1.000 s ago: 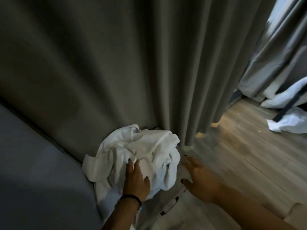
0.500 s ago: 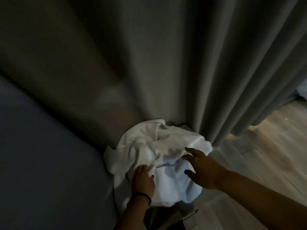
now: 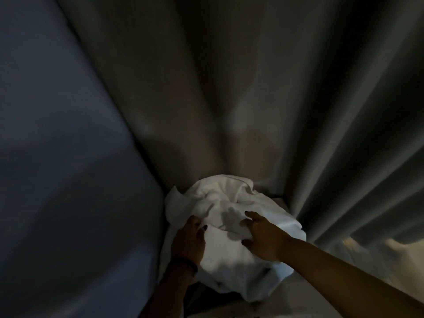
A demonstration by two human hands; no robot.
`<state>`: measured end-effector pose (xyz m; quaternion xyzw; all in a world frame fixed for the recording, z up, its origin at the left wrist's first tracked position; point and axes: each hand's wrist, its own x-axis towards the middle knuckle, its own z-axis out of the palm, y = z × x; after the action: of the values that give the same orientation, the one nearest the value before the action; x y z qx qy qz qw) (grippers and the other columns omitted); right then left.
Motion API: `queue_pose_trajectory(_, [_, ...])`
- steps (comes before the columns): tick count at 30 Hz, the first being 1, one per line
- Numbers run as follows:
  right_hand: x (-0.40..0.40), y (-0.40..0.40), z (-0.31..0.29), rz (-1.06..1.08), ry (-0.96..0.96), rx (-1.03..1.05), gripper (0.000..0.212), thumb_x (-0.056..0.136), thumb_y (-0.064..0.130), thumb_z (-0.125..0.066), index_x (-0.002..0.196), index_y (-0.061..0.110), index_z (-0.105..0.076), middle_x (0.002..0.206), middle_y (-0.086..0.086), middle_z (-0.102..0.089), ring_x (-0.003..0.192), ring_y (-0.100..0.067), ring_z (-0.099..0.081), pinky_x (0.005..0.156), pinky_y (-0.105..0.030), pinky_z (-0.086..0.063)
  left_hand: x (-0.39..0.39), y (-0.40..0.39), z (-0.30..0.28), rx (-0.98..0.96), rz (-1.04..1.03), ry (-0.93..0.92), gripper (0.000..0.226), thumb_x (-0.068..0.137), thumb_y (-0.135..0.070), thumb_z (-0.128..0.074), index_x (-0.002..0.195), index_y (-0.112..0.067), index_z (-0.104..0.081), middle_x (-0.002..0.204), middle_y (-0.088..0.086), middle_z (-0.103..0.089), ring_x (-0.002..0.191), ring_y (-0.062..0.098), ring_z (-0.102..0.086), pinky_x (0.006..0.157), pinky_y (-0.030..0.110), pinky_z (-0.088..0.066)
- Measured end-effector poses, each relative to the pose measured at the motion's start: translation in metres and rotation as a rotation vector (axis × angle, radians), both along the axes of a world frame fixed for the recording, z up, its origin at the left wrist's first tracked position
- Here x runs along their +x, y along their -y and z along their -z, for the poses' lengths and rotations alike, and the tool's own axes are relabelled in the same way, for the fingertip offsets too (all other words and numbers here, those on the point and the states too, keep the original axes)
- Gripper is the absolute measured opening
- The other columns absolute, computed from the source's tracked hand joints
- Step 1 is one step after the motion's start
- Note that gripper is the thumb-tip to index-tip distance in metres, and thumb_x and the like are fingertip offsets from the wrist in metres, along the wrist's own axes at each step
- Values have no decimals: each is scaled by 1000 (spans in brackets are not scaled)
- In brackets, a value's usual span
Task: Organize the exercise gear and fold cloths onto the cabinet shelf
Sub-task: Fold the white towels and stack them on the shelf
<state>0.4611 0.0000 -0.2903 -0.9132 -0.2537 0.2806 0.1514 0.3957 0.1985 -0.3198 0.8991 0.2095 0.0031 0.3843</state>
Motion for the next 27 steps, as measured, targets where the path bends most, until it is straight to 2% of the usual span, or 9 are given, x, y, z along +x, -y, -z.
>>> queue_pose_trajectory(5, [-4,24,-21,-91,16,80,63,94,41,-55,147,18,-31,158,-1,-16,143,-19,-23,114,-25,-21,-18,30,-40,4,-254,254,6,95,-15,-57,90,-17,-57,81,-7,-56,79,15,-57,64,18,-33])
queue_pose_trajectory(7, [-6,35,-31,-119,18,122,66,93,42,-55,148,19,-28,157,0,-19,142,-15,-23,113,-21,-18,-23,45,-60,7,-348,383,26,94,-9,-58,76,-24,-47,69,-11,-49,65,2,-52,57,12,-31])
queue_pose_trajectory(13, [-15,44,-68,-114,135,273,94,82,55,-64,152,22,-9,155,2,-21,140,-17,-26,111,-26,-23,-30,73,-131,98,-384,640,17,94,-8,-58,79,-14,-52,65,-9,-48,59,3,-46,57,6,-35])
queue_pose_trajectory(16, [-19,34,-93,-156,271,447,105,69,76,-58,149,26,-11,148,8,-27,134,-8,-29,107,-19,-25,-36,82,-175,-9,-350,783,24,94,-7,-59,75,-21,-52,67,-5,-52,61,2,-50,57,8,-37])
queue_pose_trajectory(18, [-23,23,-102,-199,423,528,97,73,72,-57,146,22,-18,142,11,-31,130,-5,-35,107,-15,-27,-39,85,-204,-25,-346,818,29,93,-12,-61,72,-27,-49,63,-9,-49,59,-2,-48,58,10,-36])
queue_pose_trajectory(20, [-24,11,-108,-233,649,575,86,81,59,-60,143,13,-23,143,4,-32,131,-13,-41,110,-22,-32,-43,86,-229,-48,-339,828,24,90,-19,-65,72,-26,-51,58,-11,-47,55,-2,-46,56,15,-36])
queue_pose_trajectory(22, [-26,1,-125,-104,599,649,104,72,62,-66,148,9,-20,152,-5,-25,139,-20,-32,115,-31,-29,-53,87,-250,-125,-312,898,17,87,-18,-65,73,-23,-55,58,-12,-51,54,-2,-47,55,13,-38])
queue_pose_trajectory(25, [-19,-12,-150,69,766,818,124,48,56,-85,145,5,-26,142,-18,-34,125,-40,-46,97,-55,-47,-79,83,-269,-264,-222,1029,12,85,-3,-64,80,-11,-57,67,0,-60,65,6,-54,60,16,-45])
queue_pose_trajectory(27, [-14,-25,-161,56,748,884,119,55,48,-83,148,18,-15,146,-13,-29,130,-35,-43,101,-54,-45,-98,78,-276,-320,-193,1045,10,86,0,-64,85,-6,-57,72,2,-66,72,14,-59,68,24,-50])
